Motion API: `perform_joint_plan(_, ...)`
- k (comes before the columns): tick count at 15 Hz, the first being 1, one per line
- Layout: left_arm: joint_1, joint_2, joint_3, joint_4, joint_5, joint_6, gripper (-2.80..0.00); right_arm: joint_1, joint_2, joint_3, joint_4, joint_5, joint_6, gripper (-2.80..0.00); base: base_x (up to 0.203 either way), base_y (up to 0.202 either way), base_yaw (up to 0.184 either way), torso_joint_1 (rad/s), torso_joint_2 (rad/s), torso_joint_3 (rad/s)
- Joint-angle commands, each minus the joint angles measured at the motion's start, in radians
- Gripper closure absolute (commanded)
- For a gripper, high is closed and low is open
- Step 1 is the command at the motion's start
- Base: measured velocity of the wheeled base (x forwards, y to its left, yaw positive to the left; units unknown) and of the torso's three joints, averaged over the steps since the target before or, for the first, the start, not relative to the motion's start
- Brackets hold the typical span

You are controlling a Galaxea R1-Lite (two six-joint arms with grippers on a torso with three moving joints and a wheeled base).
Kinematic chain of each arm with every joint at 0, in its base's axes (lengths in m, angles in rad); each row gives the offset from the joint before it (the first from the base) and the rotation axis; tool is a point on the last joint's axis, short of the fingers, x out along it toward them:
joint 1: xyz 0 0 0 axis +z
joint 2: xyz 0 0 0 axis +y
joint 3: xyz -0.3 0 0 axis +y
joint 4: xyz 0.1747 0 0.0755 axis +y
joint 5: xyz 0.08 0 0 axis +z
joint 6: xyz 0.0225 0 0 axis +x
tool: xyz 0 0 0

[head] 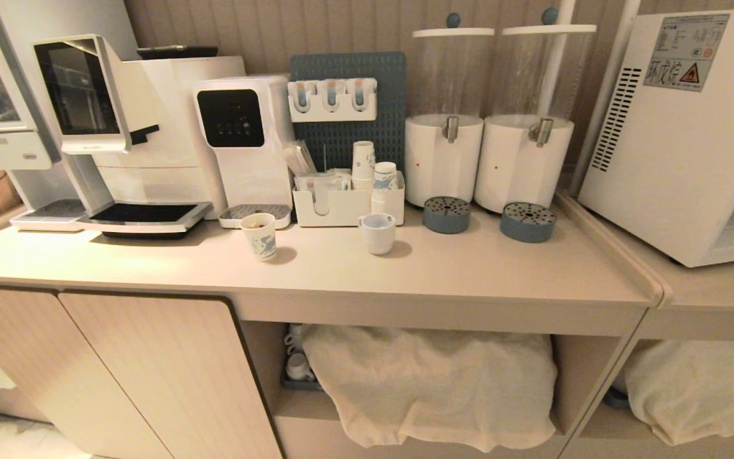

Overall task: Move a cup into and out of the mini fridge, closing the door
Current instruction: Place the paper cup on the table

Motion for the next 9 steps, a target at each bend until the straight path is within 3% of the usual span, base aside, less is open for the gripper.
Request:
perform_joint_plan(1,0.000,0.000,0.015,-0.001,0.000,0.000,-2.80,-0.065,0.230,0.030,-0.090,-0.018,0.027,0.00,0.000,0.000,0.000,0.000,0.00,0.000)
perform_joint_plan(2,0.000,0.000,0.015,-0.001,0.000,0.000,-2.80,-0.102,0.296,0.063,-0.162,0.000,0.035,0.00,0.000,0.000,0.000,0.000,0.00,0.000)
perform_joint_plan(4,0.000,0.000,0.015,-0.001,0.000,-0.001,-2.80,-0.156,0.411,0.120,-0.276,0.186,0.014,0.00,0.000,0.000,0.000,0.000,0.00,0.000)
perform_joint_plan(7,0.000,0.000,0.015,-0.001,0.000,-0.011,-2.80,-0.207,0.609,0.141,-0.395,0.424,-0.086,0.00,0.000,0.000,0.000,0.000,0.00,0.000)
perform_joint_plan(9,0.000,0.000,0.015,-0.001,0.000,-0.011,-2.80,-0.214,0.752,0.160,-0.514,0.580,-0.203,0.00,0.000,0.000,0.000,0.000,0.00,0.000)
